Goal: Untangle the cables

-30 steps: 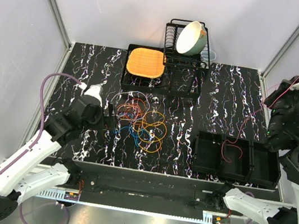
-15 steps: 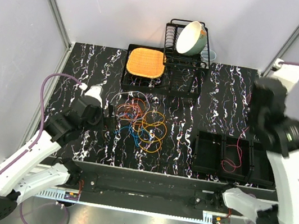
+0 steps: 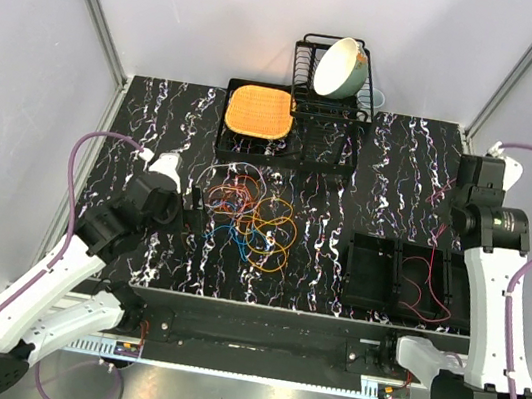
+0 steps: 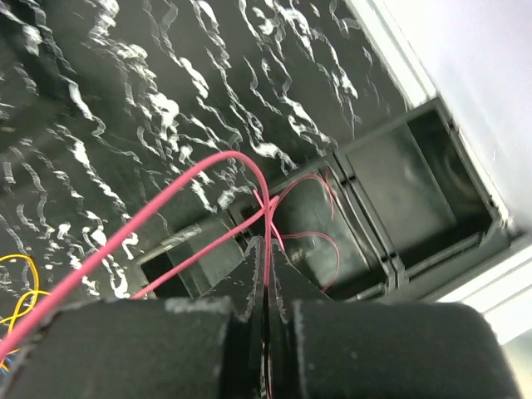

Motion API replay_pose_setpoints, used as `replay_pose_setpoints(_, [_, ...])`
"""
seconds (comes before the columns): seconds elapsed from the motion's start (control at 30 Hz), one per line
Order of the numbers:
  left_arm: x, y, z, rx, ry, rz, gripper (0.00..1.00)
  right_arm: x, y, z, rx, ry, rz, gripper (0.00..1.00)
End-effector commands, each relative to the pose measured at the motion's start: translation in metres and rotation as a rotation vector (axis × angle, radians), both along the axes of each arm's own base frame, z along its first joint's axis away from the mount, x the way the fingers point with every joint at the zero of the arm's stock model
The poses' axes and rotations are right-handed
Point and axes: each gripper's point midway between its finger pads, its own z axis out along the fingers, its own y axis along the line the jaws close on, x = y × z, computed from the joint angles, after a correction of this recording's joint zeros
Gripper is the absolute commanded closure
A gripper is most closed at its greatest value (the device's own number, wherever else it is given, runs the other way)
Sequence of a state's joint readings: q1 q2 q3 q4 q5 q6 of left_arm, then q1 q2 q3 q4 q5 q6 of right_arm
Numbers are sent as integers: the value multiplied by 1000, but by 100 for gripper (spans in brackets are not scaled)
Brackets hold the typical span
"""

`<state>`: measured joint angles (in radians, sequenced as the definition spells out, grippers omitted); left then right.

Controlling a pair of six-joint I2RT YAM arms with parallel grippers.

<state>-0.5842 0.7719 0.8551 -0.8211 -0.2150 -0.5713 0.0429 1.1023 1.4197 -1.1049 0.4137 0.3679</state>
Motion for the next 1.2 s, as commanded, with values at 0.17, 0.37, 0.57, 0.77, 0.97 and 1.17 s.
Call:
replay_pose_setpoints(0.17, [3,-2,5,-1,-40,-16,1,21,-14,-13,121,-83,-67,100])
replay_pose_setpoints(0.37, [3,-2,5,1,-38,-16,1,62,-11,16,133,-177,-5,100])
replay_pose_setpoints(0.57, [4,-1,3,12,-33,-12,1,88,7,66,165,-342,128,100])
replay_pose_setpoints(0.77, [4,-1,1,18,-25,-8,1,88,9,24,213,-305,108,100])
replay_pose_setpoints(0.97, [4,-3,0,19,-20,-19,1,55,21,-21,328,-319,46,100])
replay_pose_setpoints(1.17, [4,-3,2,17,-29,-19,1,28,19,-48,343,-248,-21,100])
